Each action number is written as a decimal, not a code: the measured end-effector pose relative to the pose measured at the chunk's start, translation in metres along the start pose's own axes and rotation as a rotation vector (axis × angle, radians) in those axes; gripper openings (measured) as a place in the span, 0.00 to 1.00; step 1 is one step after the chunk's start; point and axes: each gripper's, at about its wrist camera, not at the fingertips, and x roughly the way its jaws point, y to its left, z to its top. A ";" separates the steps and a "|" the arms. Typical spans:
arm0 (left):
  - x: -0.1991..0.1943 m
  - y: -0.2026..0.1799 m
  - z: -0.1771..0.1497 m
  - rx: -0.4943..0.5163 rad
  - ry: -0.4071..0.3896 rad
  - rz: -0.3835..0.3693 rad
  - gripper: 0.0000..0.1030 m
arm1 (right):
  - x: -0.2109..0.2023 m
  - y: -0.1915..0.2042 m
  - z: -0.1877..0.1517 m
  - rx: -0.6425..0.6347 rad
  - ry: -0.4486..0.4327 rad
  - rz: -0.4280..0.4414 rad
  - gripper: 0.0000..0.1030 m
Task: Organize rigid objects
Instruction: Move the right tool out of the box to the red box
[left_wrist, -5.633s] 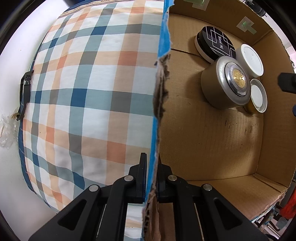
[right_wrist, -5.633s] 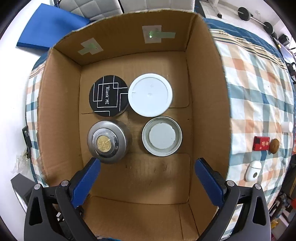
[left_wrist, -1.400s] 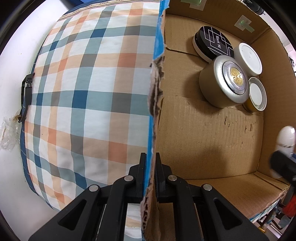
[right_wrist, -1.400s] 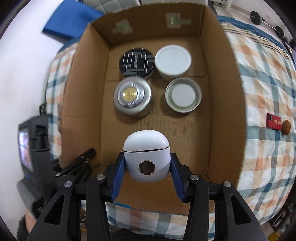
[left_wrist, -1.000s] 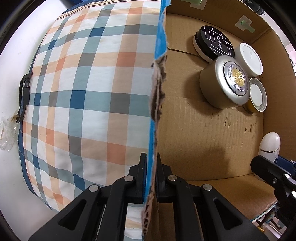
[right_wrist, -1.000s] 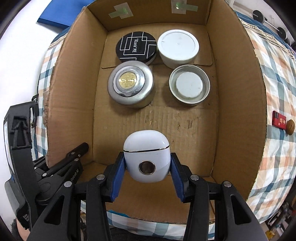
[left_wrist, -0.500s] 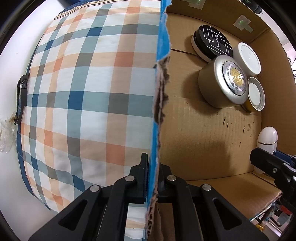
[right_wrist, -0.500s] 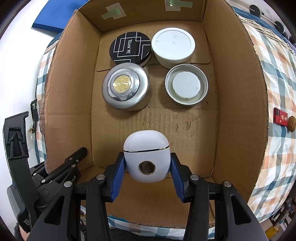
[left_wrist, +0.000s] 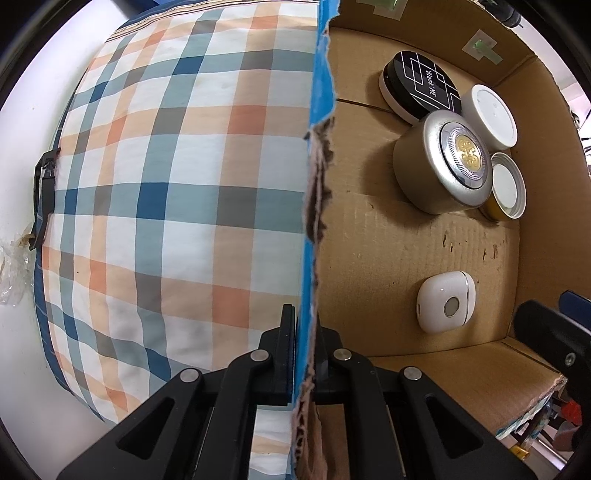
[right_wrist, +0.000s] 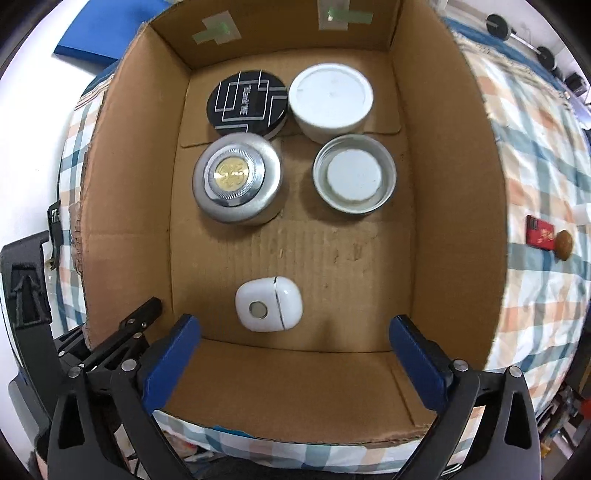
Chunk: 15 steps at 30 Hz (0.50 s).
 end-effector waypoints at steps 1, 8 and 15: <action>-0.001 0.000 0.000 0.001 0.000 0.001 0.03 | -0.004 -0.001 -0.001 0.006 -0.009 -0.011 1.00; -0.004 -0.002 -0.002 0.001 -0.003 -0.001 0.03 | -0.036 -0.003 -0.006 0.013 -0.083 -0.033 1.00; -0.005 -0.002 -0.002 -0.001 -0.003 -0.002 0.03 | -0.063 -0.010 -0.021 0.028 -0.119 0.007 1.00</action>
